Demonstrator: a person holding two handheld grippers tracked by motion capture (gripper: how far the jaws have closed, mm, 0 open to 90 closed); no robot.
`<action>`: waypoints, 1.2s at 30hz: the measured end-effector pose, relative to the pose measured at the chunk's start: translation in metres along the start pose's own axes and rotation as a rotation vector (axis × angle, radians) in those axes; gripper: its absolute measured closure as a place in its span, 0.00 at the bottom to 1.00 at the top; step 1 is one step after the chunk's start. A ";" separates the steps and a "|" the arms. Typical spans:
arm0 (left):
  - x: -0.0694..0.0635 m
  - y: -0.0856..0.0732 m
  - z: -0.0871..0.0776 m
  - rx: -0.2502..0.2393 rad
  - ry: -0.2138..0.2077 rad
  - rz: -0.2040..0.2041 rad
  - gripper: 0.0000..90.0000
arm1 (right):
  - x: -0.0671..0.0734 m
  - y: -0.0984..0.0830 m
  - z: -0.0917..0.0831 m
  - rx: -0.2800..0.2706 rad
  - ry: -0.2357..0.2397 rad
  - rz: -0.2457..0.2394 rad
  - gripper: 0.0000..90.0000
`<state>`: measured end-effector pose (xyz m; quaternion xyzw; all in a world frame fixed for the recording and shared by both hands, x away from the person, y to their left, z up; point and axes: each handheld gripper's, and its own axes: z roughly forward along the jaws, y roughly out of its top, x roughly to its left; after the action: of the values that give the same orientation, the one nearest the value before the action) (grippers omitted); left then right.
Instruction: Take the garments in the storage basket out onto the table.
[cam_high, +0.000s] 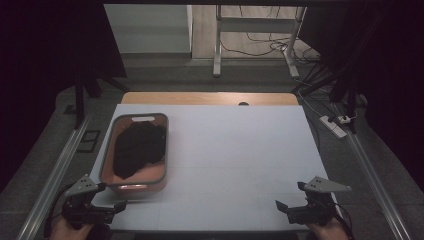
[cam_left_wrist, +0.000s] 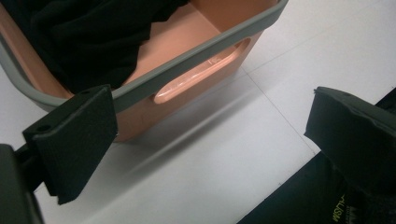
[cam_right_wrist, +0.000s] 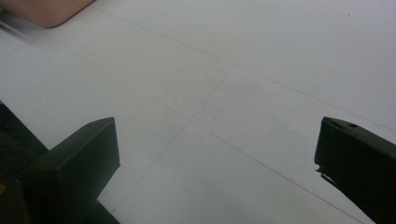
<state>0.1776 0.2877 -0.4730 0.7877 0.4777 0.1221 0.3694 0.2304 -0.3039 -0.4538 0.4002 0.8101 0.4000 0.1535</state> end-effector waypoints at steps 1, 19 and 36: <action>0.000 0.000 0.000 0.000 -0.001 -0.001 0.03 | -0.001 0.000 0.000 -0.007 0.009 0.011 0.00; 0.008 0.000 0.000 0.009 -0.024 -0.072 0.02 | -0.001 0.000 0.001 0.005 0.026 0.006 0.00; 0.007 0.007 -0.005 -0.021 -0.024 -0.069 0.00 | -0.001 0.000 0.001 0.009 0.035 -0.001 0.00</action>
<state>0.1829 0.2939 -0.4656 0.7682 0.4986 0.1050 0.3875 0.2321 -0.3038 -0.4544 0.3934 0.8147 0.4033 0.1376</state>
